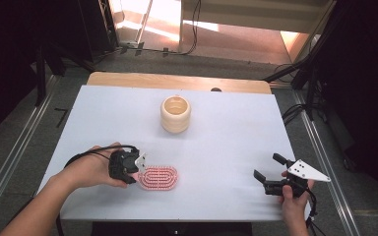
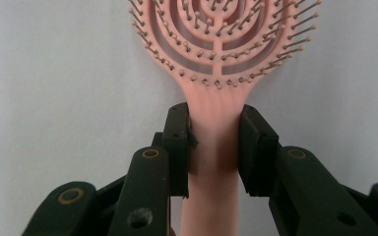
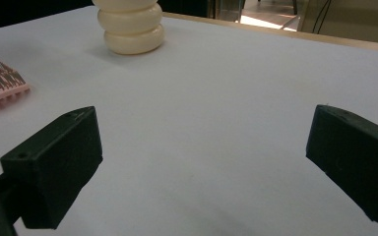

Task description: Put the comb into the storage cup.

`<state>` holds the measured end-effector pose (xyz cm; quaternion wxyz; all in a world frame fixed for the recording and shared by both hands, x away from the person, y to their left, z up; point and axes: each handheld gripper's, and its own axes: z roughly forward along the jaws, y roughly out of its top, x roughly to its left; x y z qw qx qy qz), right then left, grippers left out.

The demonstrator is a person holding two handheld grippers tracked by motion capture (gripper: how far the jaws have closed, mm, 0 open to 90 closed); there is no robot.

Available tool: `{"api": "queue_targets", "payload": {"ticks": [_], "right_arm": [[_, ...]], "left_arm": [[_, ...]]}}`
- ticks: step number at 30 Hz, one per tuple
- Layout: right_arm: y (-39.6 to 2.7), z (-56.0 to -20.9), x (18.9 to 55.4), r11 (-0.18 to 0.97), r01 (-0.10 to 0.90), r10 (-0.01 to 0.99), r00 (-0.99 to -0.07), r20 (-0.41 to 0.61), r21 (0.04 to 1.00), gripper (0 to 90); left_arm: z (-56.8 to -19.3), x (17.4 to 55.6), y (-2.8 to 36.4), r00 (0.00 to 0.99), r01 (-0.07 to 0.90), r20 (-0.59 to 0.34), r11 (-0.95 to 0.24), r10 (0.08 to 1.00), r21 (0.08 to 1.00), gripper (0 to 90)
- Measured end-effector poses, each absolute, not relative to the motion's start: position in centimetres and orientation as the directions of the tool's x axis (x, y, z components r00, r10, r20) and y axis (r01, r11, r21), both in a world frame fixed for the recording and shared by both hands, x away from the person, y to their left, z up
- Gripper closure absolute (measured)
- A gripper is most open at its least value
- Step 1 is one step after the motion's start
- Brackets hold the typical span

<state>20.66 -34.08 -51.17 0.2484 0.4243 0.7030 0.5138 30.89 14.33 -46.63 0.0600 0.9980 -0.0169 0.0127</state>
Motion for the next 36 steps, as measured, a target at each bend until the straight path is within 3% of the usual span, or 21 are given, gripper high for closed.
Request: {"api": "queue_targets", "payload": {"ticks": [18, 36], "right_arm": [[-33.87, -51.19, 20.72, 0.121, 0.346, 0.854, -0.515, 0.080, 0.930, 0.0], [-33.92, -51.19, 20.77, 0.116, 0.347, 0.854, -0.514, 0.085, 0.931, 0.0]], "left_arm": [[-46.62, 30.70, 13.95, 0.999, 0.024, 0.034, -0.995, 0.028, 0.102, 70.9], [-46.28, 30.79, 14.56, 0.993, 0.112, 0.018, -0.977, 0.117, 0.182, 71.1]]}}
